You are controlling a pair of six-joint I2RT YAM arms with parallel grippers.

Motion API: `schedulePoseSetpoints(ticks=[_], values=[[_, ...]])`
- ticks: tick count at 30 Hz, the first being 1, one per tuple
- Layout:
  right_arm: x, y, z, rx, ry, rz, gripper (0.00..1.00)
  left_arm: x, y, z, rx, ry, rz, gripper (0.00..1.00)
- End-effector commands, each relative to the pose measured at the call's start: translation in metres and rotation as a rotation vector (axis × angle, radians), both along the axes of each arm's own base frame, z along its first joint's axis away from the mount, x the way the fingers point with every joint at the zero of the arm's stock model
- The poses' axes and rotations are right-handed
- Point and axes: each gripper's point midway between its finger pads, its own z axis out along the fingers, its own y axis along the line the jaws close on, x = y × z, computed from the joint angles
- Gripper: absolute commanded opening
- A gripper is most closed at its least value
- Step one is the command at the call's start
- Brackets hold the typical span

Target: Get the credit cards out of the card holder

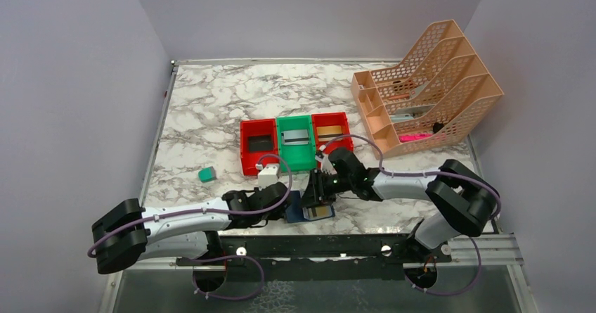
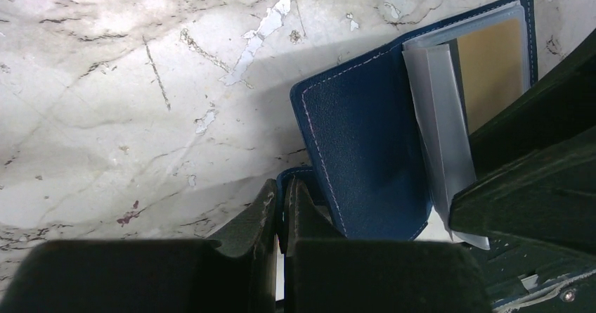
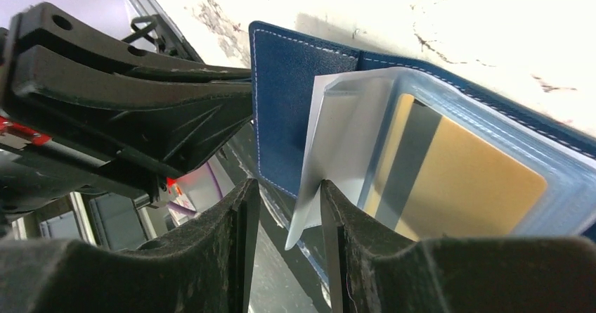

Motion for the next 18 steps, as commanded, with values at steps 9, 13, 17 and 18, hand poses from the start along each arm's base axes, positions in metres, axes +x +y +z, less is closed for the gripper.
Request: schedulePoseSetpoints(ticks=[9, 13, 17, 18], values=[[0.003, 0.005, -0.037, -0.191, -0.011, -0.006, 0.39, 0.001, -0.006, 0.004, -0.048, -0.019, -0.007, 0.00], [0.005, -0.006, -0.059, -0.291, 0.000, -0.027, 0.36, 0.004, -0.005, 0.015, -0.068, -0.039, 0.004, 0.06], [0.001, -0.013, -0.074, -0.337, 0.028, -0.032, 0.34, 0.006, -0.007, 0.031, -0.090, -0.059, 0.002, 0.24], [0.000, -0.014, -0.076, -0.342, 0.032, -0.037, 0.34, 0.007, -0.009, 0.036, -0.100, -0.065, 0.001, 0.27]])
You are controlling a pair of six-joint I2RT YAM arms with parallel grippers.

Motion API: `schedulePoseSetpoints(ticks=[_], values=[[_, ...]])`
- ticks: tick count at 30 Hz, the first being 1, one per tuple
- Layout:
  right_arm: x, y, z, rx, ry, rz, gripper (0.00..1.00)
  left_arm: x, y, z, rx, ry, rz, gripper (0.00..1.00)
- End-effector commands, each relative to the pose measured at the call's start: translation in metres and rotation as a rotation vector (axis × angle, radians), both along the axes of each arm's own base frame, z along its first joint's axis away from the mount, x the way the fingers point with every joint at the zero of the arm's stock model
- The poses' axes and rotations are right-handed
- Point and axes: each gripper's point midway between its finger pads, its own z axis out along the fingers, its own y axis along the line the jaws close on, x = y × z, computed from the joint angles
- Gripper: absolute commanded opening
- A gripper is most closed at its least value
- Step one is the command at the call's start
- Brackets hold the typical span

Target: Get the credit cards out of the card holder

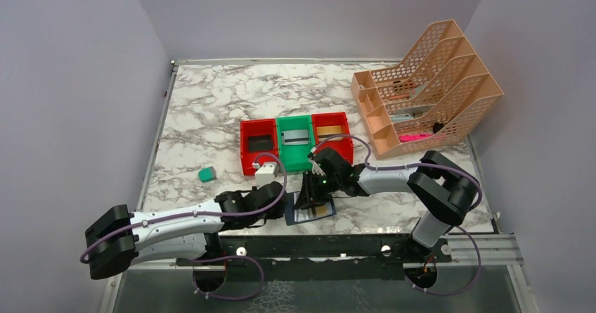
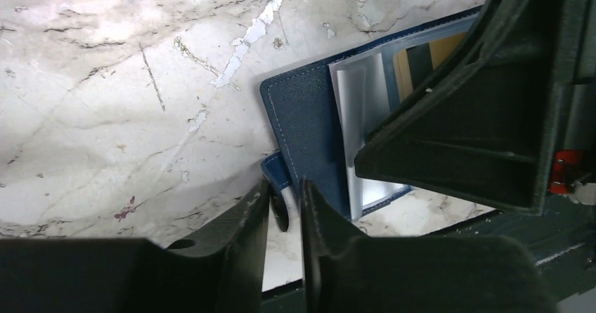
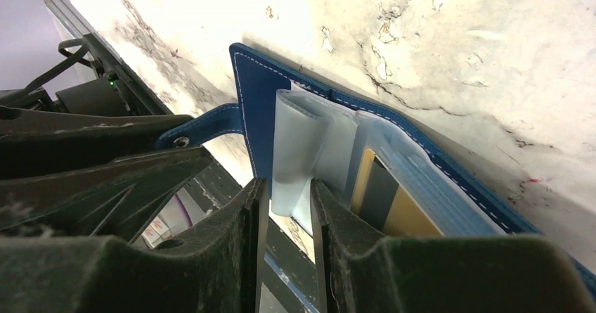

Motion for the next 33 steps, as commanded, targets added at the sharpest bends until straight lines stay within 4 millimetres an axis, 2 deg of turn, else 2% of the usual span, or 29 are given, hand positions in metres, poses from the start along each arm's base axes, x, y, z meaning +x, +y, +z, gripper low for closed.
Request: schedulePoseSetpoints(ticks=[1, 6, 10, 15, 20, 28, 33], values=[[-0.005, -0.026, -0.039, -0.166, 0.016, -0.035, 0.34, 0.007, -0.009, 0.031, -0.057, -0.049, 0.003, 0.30], [-0.004, -0.026, -0.033, -0.138, 0.003, -0.059, 0.33, 0.011, -0.025, 0.057, -0.111, -0.085, -0.049, 0.40], [-0.003, -0.022, -0.027, -0.113, 0.000, -0.071, 0.33, 0.010, -0.039, 0.061, -0.124, -0.089, -0.113, 0.43], [-0.001, -0.020, -0.021, -0.083, 0.008, -0.103, 0.31, 0.006, -0.049, 0.045, -0.141, -0.052, -0.129, 0.33], [0.003, -0.019, -0.013, -0.062, -0.013, -0.133, 0.27, 0.004, -0.049, 0.026, -0.128, -0.015, -0.106, 0.20], [0.005, -0.014, 0.001, -0.024, -0.034, -0.125, 0.22, 0.002, -0.059, 0.010, -0.128, 0.005, -0.139, 0.19], [0.008, -0.015, 0.025, 0.016, -0.091, -0.114, 0.22, 0.001, -0.055, -0.010, -0.072, 0.031, -0.138, 0.17]])
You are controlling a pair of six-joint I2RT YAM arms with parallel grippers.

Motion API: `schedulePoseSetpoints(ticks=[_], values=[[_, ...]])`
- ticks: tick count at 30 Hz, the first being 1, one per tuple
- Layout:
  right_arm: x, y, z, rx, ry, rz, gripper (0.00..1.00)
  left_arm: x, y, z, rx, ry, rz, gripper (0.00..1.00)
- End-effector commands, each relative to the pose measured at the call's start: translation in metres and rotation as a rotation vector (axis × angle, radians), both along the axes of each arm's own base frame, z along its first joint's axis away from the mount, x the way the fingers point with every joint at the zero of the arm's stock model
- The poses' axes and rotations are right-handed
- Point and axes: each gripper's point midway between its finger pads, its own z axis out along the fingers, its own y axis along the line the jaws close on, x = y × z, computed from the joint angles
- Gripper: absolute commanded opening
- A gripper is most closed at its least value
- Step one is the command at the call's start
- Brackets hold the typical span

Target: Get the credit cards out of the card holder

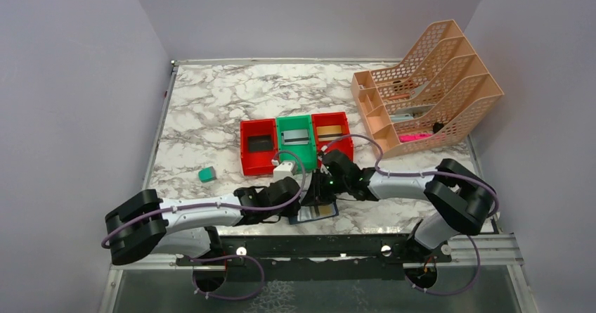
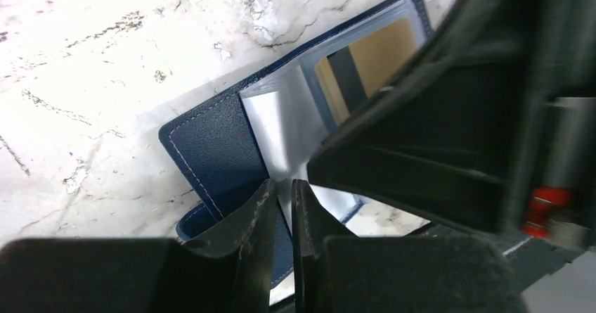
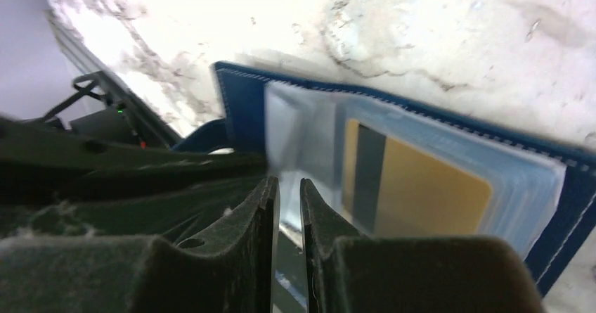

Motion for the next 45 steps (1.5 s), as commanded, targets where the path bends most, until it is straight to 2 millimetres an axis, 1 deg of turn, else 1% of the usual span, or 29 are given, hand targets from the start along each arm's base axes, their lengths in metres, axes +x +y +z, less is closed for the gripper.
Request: schedulePoseSetpoints(ticks=[1, 3, 5, 9, 12, 15, 18, 21, 27, 31, 34, 39, 45], values=[[0.003, -0.006, 0.020, 0.004, -0.077, 0.000, 0.22, -0.004, -0.002, -0.015, 0.013, 0.022, -0.023, 0.16], [0.005, -0.013, 0.026, -0.017, -0.103, -0.018, 0.23, -0.005, -0.001, -0.020, 0.029, 0.029, -0.026, 0.15], [0.011, -0.025, 0.028, -0.067, -0.139, -0.056, 0.24, -0.006, 0.000, -0.022, 0.039, 0.031, -0.032, 0.16], [0.019, -0.057, 0.023, -0.204, -0.196, -0.131, 0.27, -0.004, -0.001, -0.022, 0.053, 0.029, -0.037, 0.16], [0.021, -0.075, 0.016, -0.285, -0.221, -0.151, 0.29, -0.004, -0.006, -0.019, 0.048, 0.026, -0.053, 0.16], [0.022, -0.084, 0.009, -0.339, -0.230, -0.148, 0.30, -0.003, -0.009, -0.018, 0.054, 0.025, -0.063, 0.15], [0.022, -0.088, 0.004, -0.373, -0.229, -0.136, 0.32, -0.003, -0.009, -0.019, 0.067, 0.028, -0.065, 0.15], [0.022, -0.086, 0.002, -0.382, -0.222, -0.116, 0.32, -0.003, -0.010, -0.018, 0.067, 0.029, -0.065, 0.15], [0.022, -0.084, 0.005, -0.385, -0.220, -0.102, 0.35, -0.001, -0.009, -0.016, 0.070, 0.025, -0.064, 0.16], [0.017, -0.076, 0.004, -0.341, -0.203, -0.073, 0.35, -0.001, -0.010, -0.015, 0.070, 0.023, -0.066, 0.16], [0.012, -0.067, 0.004, -0.297, -0.181, -0.052, 0.33, -0.001, -0.010, -0.015, 0.072, 0.022, -0.068, 0.16], [0.008, -0.051, 0.016, -0.206, -0.173, -0.015, 0.28, -0.001, -0.010, -0.014, 0.069, 0.022, -0.069, 0.16], [0.005, -0.037, 0.031, -0.113, -0.172, 0.008, 0.27, -0.001, -0.011, -0.014, 0.069, 0.020, -0.068, 0.16]])
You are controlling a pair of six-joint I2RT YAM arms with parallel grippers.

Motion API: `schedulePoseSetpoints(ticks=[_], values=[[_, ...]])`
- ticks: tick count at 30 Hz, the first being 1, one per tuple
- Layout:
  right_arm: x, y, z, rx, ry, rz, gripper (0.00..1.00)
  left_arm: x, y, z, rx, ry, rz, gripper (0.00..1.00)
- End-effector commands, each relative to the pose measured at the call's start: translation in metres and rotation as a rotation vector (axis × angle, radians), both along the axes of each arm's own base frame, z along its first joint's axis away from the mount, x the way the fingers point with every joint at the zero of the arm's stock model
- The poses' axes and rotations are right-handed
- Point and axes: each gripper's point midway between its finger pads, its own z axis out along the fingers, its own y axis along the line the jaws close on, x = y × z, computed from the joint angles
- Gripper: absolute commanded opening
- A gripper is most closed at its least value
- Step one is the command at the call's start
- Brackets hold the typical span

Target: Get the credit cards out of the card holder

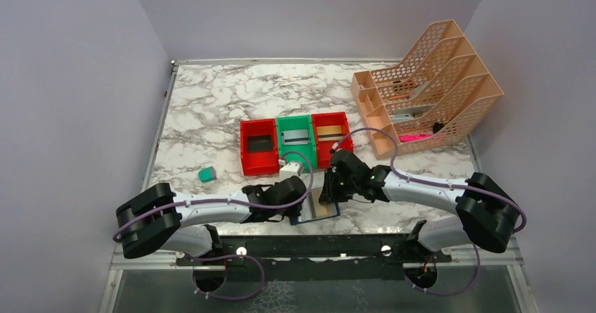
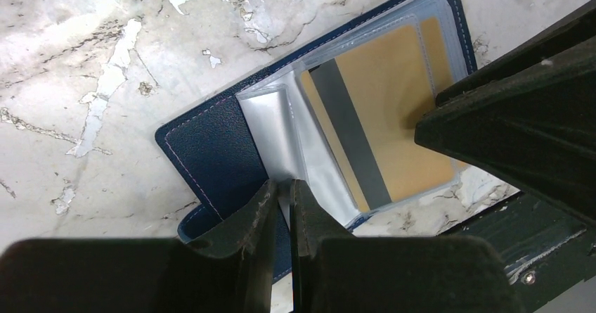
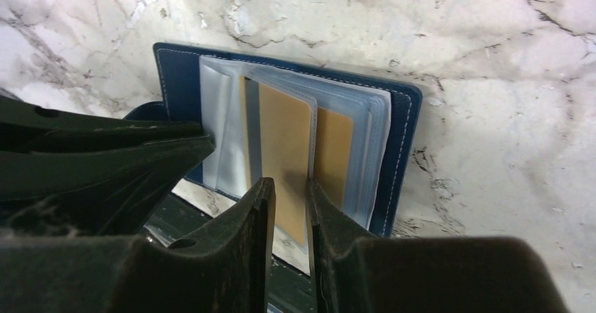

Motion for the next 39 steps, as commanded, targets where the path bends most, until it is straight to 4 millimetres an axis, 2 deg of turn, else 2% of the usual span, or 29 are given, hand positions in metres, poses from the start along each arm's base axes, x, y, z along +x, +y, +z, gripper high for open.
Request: schedulePoseSetpoints(ticks=[1, 9, 16, 24, 34, 39], values=[[-0.005, 0.026, 0.023, 0.146, 0.001, 0.061, 0.27, -0.001, -0.006, 0.004, -0.011, 0.005, -0.020, 0.16], [-0.008, 0.030, 0.025, 0.195, 0.018, 0.038, 0.27, 0.000, -0.006, 0.006, -0.012, 0.000, -0.020, 0.16], [-0.014, 0.040, 0.033, 0.258, 0.029, 0.090, 0.27, 0.000, -0.007, 0.007, -0.015, -0.002, -0.020, 0.16], [-0.013, 0.039, 0.026, 0.230, 0.046, 0.084, 0.27, 0.001, -0.005, 0.010, -0.015, -0.009, -0.017, 0.16], [-0.027, 0.060, 0.028, 0.331, 0.109, 0.193, 0.30, 0.002, 0.003, 0.014, -0.012, -0.026, 0.007, 0.17], [-0.025, 0.064, 0.023, 0.322, 0.136, 0.184, 0.31, 0.002, 0.010, 0.014, -0.004, -0.027, 0.026, 0.17]])
